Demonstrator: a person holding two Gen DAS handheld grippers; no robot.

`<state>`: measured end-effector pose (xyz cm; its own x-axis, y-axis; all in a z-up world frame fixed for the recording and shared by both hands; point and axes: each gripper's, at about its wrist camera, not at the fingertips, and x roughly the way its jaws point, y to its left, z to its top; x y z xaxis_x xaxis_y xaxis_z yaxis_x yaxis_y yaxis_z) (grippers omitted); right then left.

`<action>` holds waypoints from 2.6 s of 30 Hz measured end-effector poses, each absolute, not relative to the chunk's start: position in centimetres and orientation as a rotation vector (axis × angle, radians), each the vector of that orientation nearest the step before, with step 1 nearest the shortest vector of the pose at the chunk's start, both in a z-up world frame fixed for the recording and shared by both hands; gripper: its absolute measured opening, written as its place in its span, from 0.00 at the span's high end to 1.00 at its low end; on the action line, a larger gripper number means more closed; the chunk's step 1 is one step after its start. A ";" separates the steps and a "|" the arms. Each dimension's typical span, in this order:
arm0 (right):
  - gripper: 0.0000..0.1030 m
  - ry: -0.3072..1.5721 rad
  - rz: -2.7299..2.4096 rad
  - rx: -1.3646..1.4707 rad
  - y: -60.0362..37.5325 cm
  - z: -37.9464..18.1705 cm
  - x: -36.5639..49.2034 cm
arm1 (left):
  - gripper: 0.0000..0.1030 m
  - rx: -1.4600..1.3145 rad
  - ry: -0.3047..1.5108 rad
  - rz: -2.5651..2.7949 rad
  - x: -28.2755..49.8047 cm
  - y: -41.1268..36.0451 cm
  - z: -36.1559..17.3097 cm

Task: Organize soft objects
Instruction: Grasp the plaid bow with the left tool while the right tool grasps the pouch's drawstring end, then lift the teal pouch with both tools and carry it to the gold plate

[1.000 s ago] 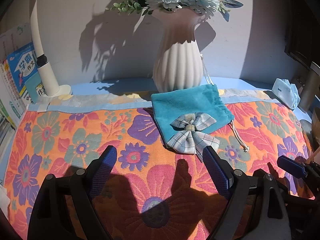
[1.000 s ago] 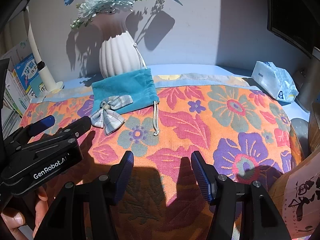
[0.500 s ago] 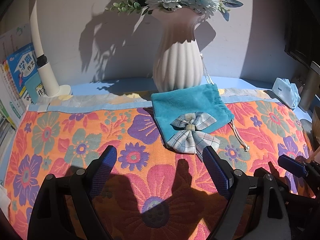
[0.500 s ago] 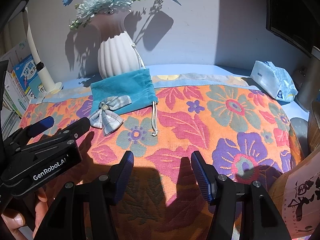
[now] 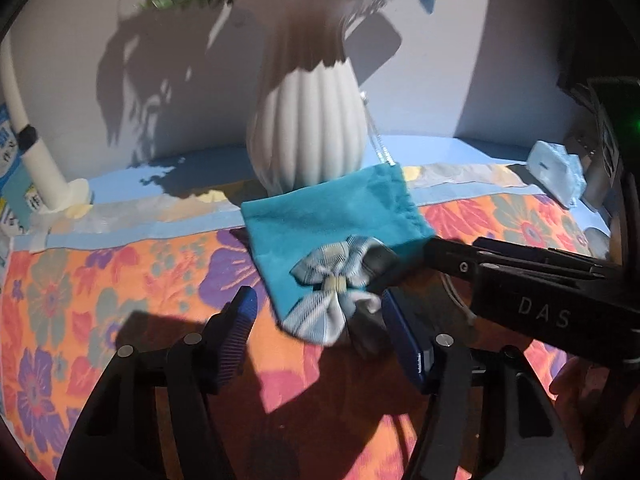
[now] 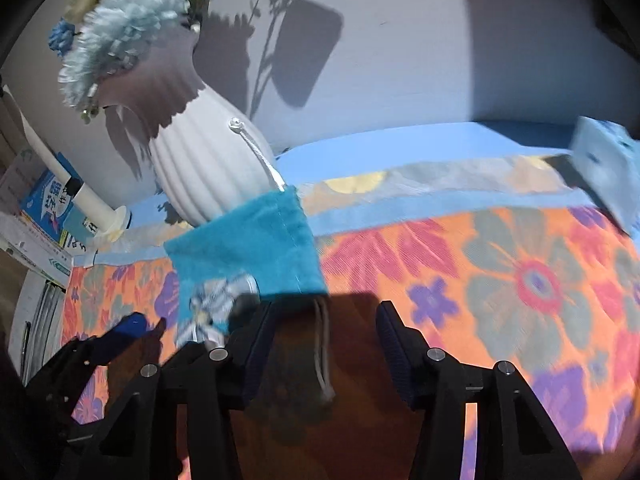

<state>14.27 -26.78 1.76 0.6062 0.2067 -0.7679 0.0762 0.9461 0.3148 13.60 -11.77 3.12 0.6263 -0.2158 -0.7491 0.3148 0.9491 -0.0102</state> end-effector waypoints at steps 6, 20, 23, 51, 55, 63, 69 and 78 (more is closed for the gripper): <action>0.50 0.910 0.117 0.316 -26.6 1.1 16.5 | 0.41 0.132 0.871 -0.306 14.9 -12.7 1.9; 0.77 0.908 0.112 0.218 -24.4 0.9 17.2 | 0.61 0.160 0.846 -0.304 14.9 -13.1 2.0; 0.80 0.894 0.106 0.204 -24.3 1.0 17.0 | 0.64 0.164 0.843 -0.304 14.9 -13.1 2.1; 0.90 0.939 0.009 0.242 -24.1 2.7 0.2 | 0.82 0.034 0.813 -0.219 5.0 -4.4 4.9; 0.85 1.009 0.121 0.190 -22.6 2.7 -4.1 | 0.82 0.028 0.799 -0.188 3.6 -4.2 4.4; 0.07 0.890 0.242 -0.081 -21.4 4.7 -7.8 | 0.82 -0.008 0.777 -0.156 2.9 -4.5 3.1; 0.04 0.855 0.205 -0.241 -19.8 2.2 -2.8 | 0.82 -0.028 0.782 -0.172 2.8 -4.2 2.9; 0.13 0.935 0.311 -0.167 -19.3 0.8 0.6 | 0.82 -0.004 0.782 -0.178 2.8 -4.7 2.7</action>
